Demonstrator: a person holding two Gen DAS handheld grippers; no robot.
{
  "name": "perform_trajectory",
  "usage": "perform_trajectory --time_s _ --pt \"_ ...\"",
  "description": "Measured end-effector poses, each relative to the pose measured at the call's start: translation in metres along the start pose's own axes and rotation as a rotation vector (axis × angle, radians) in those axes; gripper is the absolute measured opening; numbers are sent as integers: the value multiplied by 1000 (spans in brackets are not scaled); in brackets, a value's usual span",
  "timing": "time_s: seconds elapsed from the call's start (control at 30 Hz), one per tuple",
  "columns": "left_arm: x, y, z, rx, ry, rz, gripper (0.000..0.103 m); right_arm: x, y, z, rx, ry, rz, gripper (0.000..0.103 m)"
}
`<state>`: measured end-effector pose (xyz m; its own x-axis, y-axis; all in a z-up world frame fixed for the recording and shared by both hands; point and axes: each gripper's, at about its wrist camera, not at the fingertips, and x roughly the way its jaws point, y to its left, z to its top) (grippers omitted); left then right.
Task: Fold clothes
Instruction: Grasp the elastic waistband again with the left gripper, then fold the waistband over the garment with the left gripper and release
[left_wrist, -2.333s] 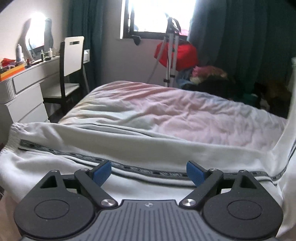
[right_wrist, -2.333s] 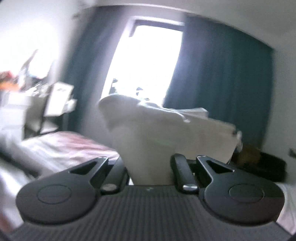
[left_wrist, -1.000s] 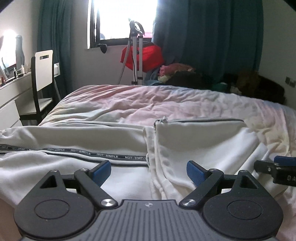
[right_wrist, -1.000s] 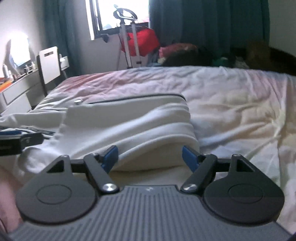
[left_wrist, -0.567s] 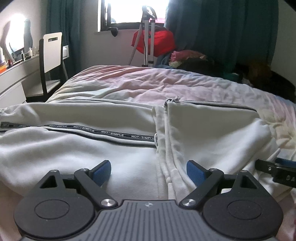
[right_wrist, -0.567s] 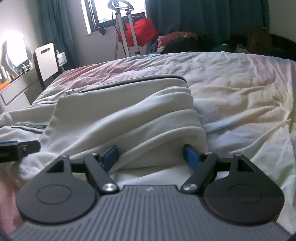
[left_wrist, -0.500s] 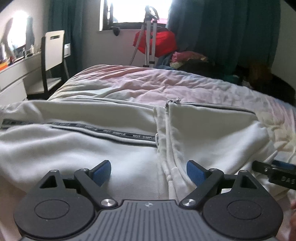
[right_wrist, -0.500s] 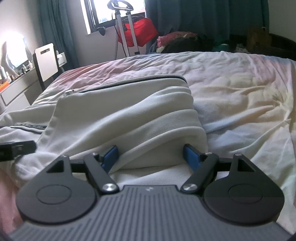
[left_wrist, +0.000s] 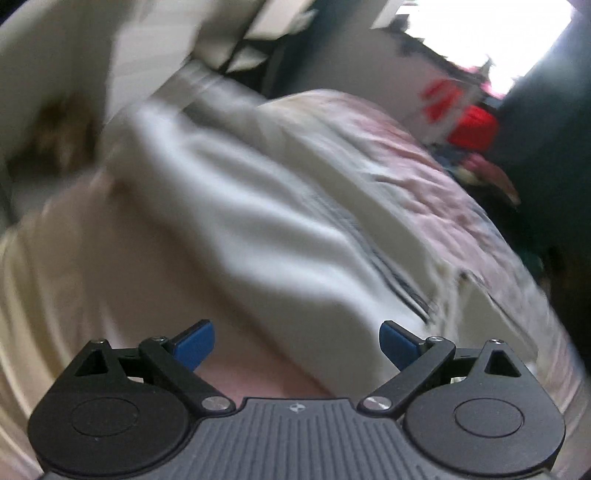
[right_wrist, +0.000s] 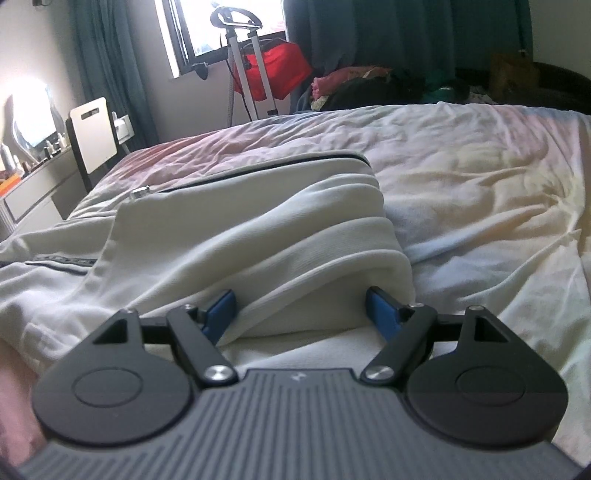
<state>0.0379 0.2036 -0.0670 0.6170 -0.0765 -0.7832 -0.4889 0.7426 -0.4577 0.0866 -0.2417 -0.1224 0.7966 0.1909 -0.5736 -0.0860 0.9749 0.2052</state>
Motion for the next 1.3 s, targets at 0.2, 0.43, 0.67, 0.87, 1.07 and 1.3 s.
perform_trajectory --time_s 0.2,0.43,0.67,0.87,1.07,1.3 --pt "27 62 39 -351 34 -112 95 0 4 -2 -11 -8 -12 80" --pt "39 73 77 -393 -111 -155 88 0 7 -5 -19 -22 -16 80" --pt "56 73 93 -298 -169 -38 64 -5 8 -5 -19 -51 -24 78" --pt "51 78 91 -299 -229 -45 24 -6 14 -6 -57 -70 -35 78" --pt "20 25 81 -55 -395 59 16 0 16 -6 -44 -50 -39 80" --pt "-30 -88 44 245 -642 114 15 -17 -14 15 146 -60 -33 78"
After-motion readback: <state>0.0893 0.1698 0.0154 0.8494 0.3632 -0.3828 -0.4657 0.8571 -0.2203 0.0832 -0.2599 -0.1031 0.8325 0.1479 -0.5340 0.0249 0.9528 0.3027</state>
